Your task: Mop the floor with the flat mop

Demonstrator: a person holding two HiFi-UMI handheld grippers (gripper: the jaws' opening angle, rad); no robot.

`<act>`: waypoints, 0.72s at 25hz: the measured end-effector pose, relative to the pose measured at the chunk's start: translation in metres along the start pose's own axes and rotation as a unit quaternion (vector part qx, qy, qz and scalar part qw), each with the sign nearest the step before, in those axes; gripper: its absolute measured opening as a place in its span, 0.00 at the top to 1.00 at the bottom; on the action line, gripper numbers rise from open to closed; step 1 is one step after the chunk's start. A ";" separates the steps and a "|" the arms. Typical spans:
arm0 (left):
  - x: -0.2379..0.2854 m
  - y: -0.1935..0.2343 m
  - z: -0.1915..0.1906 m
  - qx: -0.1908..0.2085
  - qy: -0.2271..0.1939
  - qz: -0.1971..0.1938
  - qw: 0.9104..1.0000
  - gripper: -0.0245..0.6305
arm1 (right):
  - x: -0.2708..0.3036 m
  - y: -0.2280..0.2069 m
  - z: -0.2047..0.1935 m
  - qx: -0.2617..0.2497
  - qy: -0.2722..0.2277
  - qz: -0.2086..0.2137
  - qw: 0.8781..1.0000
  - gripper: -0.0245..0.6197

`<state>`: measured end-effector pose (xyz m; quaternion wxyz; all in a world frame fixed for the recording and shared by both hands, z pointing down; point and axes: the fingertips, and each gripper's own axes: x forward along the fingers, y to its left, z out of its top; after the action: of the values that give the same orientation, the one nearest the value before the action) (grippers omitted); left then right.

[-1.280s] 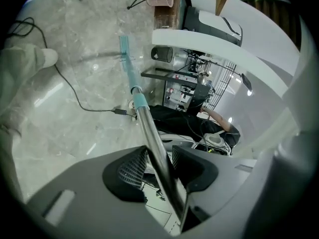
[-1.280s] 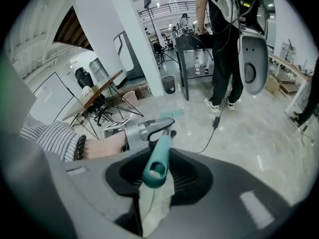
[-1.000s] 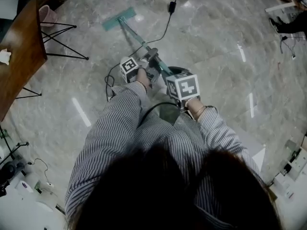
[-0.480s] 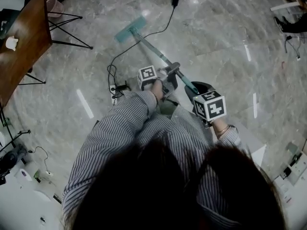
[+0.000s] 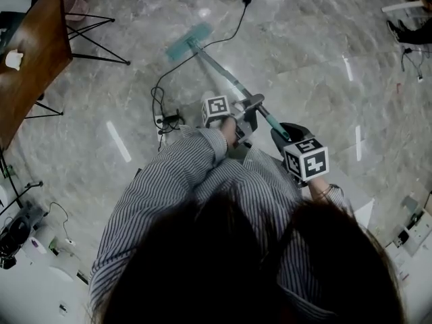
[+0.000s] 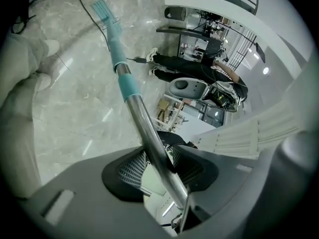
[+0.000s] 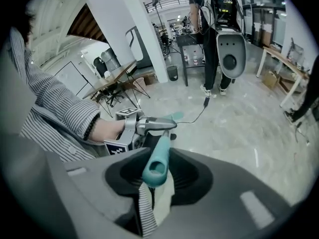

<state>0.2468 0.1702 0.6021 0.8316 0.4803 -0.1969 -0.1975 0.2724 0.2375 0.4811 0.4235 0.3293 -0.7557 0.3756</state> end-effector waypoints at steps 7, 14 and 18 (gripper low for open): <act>-0.004 -0.007 0.005 0.006 0.012 -0.012 1.000 0.69 | 0.001 0.005 0.008 0.016 -0.003 -0.009 1.000 0.79; -0.015 -0.015 0.009 0.013 0.020 -0.016 1.000 0.68 | 0.000 0.019 0.018 0.025 -0.017 0.001 1.000 0.79; -0.019 -0.017 0.011 0.008 0.020 -0.027 0.999 0.68 | 0.001 0.024 0.021 0.034 -0.020 0.005 0.999 0.79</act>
<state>0.2226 0.1640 0.5901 0.8260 0.4957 -0.1684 -0.2090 0.2443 0.2320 0.4674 0.3951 0.3473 -0.7526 0.3961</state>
